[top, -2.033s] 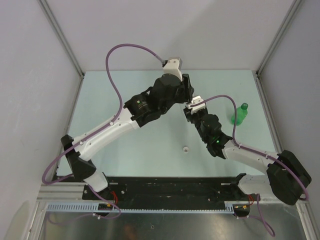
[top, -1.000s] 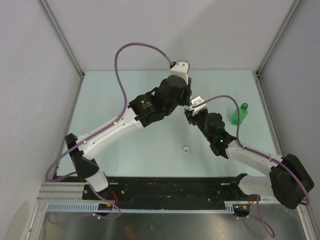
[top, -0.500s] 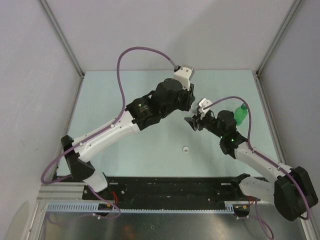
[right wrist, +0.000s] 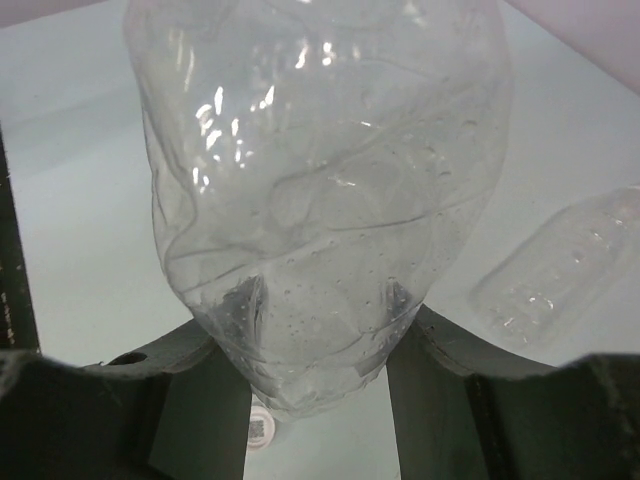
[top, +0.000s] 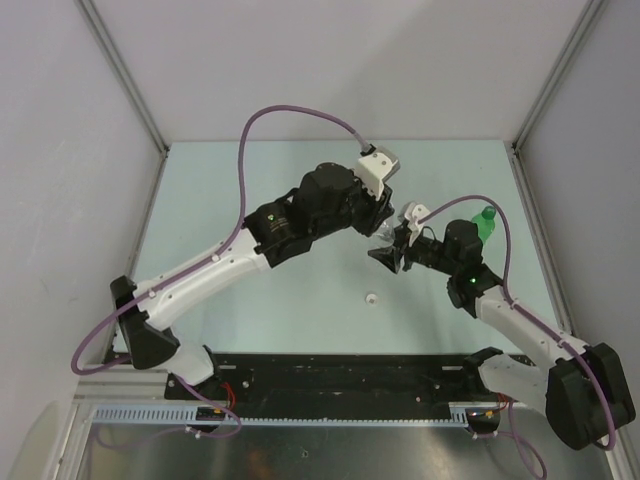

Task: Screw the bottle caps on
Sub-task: Screw the bottle cap onto the plastic bottle.

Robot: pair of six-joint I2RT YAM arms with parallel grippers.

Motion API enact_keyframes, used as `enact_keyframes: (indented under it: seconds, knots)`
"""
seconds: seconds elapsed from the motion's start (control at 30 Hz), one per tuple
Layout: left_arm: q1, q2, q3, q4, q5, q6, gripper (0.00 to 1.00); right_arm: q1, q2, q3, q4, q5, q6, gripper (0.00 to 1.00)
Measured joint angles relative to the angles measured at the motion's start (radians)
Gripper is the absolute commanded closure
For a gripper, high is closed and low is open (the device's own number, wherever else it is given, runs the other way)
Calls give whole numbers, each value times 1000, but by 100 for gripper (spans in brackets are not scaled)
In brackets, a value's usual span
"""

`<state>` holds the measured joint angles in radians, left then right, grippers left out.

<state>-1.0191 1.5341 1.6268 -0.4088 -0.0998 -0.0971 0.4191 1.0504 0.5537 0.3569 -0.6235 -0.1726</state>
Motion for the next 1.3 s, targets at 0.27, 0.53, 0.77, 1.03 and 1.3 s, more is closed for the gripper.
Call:
enact_keyframes:
  seconds: [0.27, 0.53, 0.77, 1.03, 1.3]
  knots:
    - [-1, -19, -31, -12, 127, 124, 100, -14, -26, 0, -88, -92, -112, 100]
    - [-3, -32, -66, -44, 190, 156, 100, -18, -32, -15, -147, -132, -214, 100]
    - [-4, -41, -79, -46, 314, 280, 100, -39, -56, -17, -176, -217, -268, 100]
    - [-3, -33, -72, -38, 451, 524, 100, -79, -79, -17, -171, -284, -296, 100]
    - [40, -21, -77, -26, 645, 702, 100, -106, -85, -17, -166, -356, -312, 100]
